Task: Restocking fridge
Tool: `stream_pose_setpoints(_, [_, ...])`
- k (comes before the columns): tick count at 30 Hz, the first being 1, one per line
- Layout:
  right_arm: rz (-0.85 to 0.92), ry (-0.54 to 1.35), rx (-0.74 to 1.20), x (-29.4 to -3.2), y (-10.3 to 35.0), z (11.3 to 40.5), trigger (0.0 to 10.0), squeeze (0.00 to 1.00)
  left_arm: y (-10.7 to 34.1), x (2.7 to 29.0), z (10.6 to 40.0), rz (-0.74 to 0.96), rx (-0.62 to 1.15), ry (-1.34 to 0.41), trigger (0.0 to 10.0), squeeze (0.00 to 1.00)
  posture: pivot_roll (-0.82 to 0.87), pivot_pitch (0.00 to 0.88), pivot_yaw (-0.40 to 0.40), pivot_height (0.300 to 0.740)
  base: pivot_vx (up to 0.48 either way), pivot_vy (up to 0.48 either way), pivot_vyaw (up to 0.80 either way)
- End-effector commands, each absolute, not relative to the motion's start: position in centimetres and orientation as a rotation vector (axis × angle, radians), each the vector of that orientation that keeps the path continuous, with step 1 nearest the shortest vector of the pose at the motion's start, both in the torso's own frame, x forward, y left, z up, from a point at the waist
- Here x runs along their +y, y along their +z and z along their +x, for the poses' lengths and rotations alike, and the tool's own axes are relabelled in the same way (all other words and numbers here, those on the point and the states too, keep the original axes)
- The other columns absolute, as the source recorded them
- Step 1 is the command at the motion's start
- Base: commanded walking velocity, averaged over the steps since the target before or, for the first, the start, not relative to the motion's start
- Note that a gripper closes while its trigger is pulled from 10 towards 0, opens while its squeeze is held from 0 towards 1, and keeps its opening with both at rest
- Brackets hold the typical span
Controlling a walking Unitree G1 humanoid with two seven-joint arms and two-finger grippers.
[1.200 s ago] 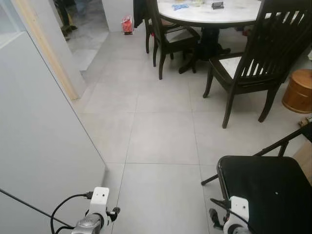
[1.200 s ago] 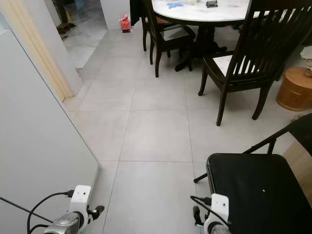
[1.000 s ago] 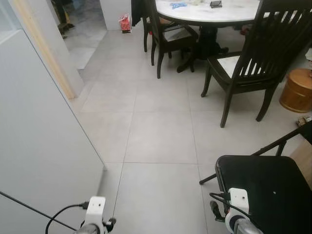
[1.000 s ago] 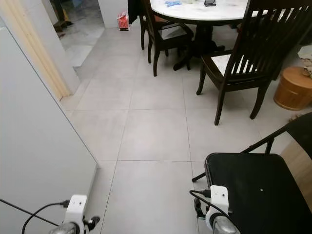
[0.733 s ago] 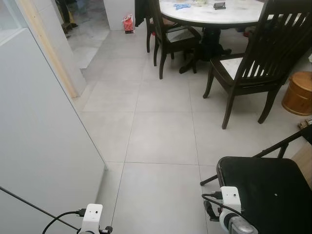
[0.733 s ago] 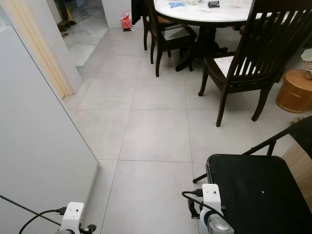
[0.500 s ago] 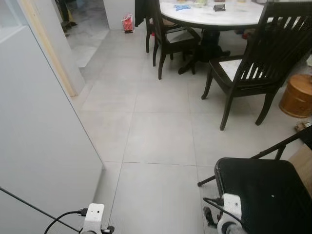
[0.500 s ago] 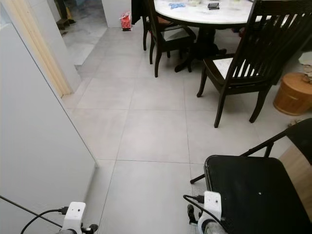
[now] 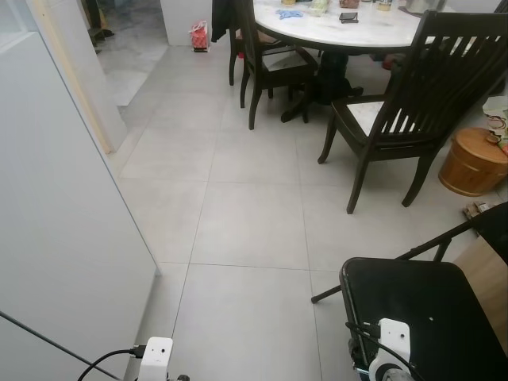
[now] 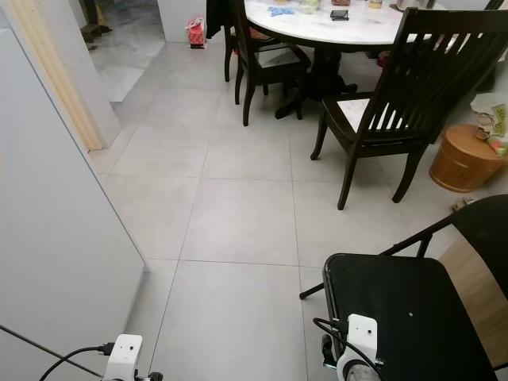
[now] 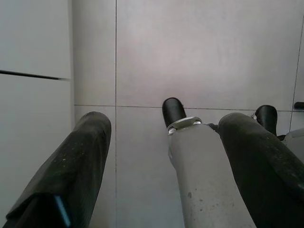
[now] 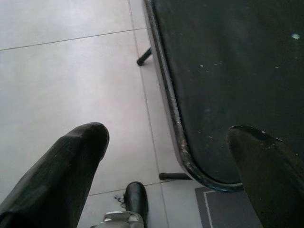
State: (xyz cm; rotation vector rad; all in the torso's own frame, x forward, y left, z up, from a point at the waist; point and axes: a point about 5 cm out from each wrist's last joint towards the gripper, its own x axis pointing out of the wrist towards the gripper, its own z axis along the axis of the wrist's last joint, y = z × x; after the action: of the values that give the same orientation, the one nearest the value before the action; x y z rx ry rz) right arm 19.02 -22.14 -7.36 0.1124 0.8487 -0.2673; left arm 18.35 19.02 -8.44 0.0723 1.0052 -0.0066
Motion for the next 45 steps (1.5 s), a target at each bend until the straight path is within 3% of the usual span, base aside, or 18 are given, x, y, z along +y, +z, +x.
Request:
stream_pose_setpoints(1, [0.11, -0.292, 0.872, -22.08, -7.61, 18.65, 10.0, 0.0, -8.72, 19.32, 17.69, 0.07, 1.031, 0.001, 10.0, 0.0, -0.12, 0.0, 0.016, 0.74, 0.0, 0.0, 0.0])
stream_pose_setpoints(13, [0.109, -0.279, 0.911, -21.43, -7.99, 18.28, 10.0, 0.0, -8.74, 19.87, 17.44, 0.058, 1.03, 0.018, 10.0, 0.0, -0.13, 0.0, 0.051, 0.74, 0.0, 0.0, 0.67])
stream_pose_setpoints(45, [0.092, -0.238, 0.912, -21.54, -7.79, 18.68, 10.0, 0.0, -8.64, 19.77, 17.64, 0.017, 1.001, 0.051, 10.0, 0.0, -0.13, 0.0, 0.03, 0.74, 0.0, 0.0, 0.8])
